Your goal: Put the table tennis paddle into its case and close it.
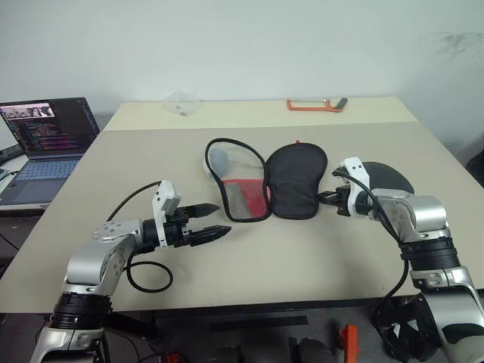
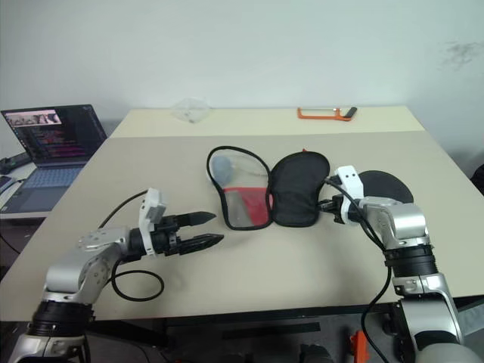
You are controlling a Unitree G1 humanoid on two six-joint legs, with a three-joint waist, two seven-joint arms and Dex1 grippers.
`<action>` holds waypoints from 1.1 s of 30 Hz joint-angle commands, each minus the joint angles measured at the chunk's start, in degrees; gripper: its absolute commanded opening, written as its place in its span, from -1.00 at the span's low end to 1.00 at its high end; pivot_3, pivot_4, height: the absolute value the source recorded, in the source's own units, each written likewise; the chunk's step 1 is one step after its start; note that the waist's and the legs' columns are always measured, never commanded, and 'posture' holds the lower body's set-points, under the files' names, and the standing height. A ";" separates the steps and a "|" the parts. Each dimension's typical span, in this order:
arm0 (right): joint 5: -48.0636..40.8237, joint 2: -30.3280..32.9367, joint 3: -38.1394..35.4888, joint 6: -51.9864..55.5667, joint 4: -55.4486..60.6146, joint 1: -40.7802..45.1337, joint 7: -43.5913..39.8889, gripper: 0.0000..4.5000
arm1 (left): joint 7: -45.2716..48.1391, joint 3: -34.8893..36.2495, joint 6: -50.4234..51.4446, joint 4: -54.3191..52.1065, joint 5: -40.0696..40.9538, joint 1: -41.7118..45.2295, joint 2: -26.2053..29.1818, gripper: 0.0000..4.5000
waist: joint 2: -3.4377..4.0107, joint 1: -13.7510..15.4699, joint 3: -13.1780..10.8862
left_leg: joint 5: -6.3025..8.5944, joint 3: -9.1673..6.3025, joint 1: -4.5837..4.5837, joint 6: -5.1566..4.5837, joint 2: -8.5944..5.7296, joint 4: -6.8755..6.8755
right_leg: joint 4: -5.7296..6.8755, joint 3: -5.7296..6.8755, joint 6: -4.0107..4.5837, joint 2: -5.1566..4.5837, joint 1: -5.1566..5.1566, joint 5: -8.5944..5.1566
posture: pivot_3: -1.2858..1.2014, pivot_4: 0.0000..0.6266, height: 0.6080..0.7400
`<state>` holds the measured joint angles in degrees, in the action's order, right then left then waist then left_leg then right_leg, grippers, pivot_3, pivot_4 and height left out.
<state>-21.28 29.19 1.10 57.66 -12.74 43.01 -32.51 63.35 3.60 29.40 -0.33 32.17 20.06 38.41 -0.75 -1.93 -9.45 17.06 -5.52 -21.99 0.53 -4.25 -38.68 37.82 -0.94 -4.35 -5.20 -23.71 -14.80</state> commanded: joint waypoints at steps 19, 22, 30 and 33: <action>4.72 1.38 -1.91 -7.72 -3.44 1.42 -1.89 -0.46 | 0.42 -0.39 -0.51 -2.83 0.62 1.03 -0.58 0.86 | 0.00 0.13 0.00 | -0.02 -0.01 -0.05 0.03 0.00 0.00 | -0.07 0.01 0.00 -0.02 -0.01 0.00 | 0.03 -0.52 1.00; 5.27 2.12 -2.76 -10.06 0.30 -0.40 -0.68 0.03 | 0.39 -0.30 -0.44 -3.22 0.99 1.65 -0.82 0.86 | 0.00 0.15 0.00 | -0.02 -0.02 -0.06 0.03 0.00 0.00 | -0.08 0.02 0.00 -0.02 -0.01 0.00 | 0.03 -0.52 1.00; 3.72 7.71 -7.68 -11.46 17.45 -13.69 -1.19 0.99 | 0.28 -3.15 -1.60 -7.56 -0.36 3.24 -1.66 0.86 | -0.01 0.43 0.00 | -0.02 -0.05 -0.14 0.03 -0.01 0.00 | -0.15 0.05 -0.01 -0.03 -0.01 0.00 | 0.03 -0.52 1.00; 2.61 9.34 -14.01 -9.85 19.16 -17.49 0.74 0.99 | -0.36 -5.00 -1.99 -7.83 -1.70 5.73 -2.86 0.86 | -0.01 0.52 -0.01 | -0.02 -0.03 -0.14 0.03 -0.02 -0.05 | -0.12 0.05 -0.01 -0.04 0.03 0.00 | 0.03 -0.52 1.00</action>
<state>-17.77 36.73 -8.33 47.49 3.67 25.55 -33.08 63.09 -0.91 28.62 -5.97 31.08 23.97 35.77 -0.76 -1.41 -9.46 17.04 -5.57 -22.12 0.56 -4.27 -38.74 37.70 -0.88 -4.36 -5.24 -23.66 -14.79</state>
